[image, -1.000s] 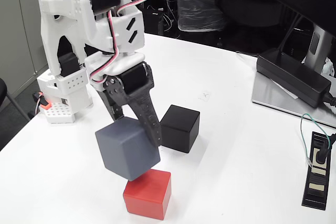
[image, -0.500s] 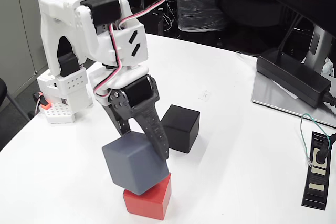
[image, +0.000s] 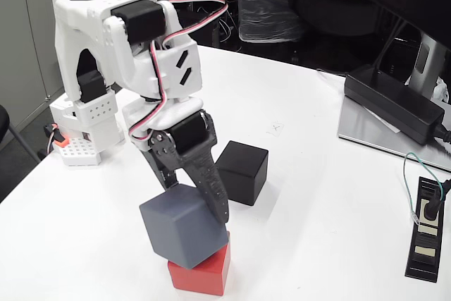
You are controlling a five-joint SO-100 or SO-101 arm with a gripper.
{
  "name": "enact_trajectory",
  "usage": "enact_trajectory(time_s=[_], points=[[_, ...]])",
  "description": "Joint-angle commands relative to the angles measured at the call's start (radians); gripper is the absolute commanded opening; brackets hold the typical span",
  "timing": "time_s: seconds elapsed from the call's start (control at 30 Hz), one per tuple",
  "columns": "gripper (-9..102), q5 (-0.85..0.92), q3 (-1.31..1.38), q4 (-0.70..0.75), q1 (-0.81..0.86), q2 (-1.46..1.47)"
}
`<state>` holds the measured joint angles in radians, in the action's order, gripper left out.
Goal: Stack the three blocks in an ordered color.
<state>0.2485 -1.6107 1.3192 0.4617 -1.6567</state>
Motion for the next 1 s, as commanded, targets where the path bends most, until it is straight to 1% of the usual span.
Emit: enact_trajectory(time_s=[0.0,0.13,0.23,0.3,0.53,0.67,0.77,0.97], points=[[0,0.006,-0.005,-0.009,-0.009,0.014],[0,0.006,-0.005,-0.009,-0.009,0.014],[3,0.008,-0.005,-0.009,-0.009,0.014],[7,0.008,-0.006,-0.009,-0.011,0.014],[28,0.008,-0.018,-0.009,-0.011,0.014],[36,0.008,-0.018,-0.009,-0.011,0.014],[38,0.008,-0.018,-0.011,-0.011,0.014],[38,0.008,-0.009,-0.011,-0.011,0.014]])
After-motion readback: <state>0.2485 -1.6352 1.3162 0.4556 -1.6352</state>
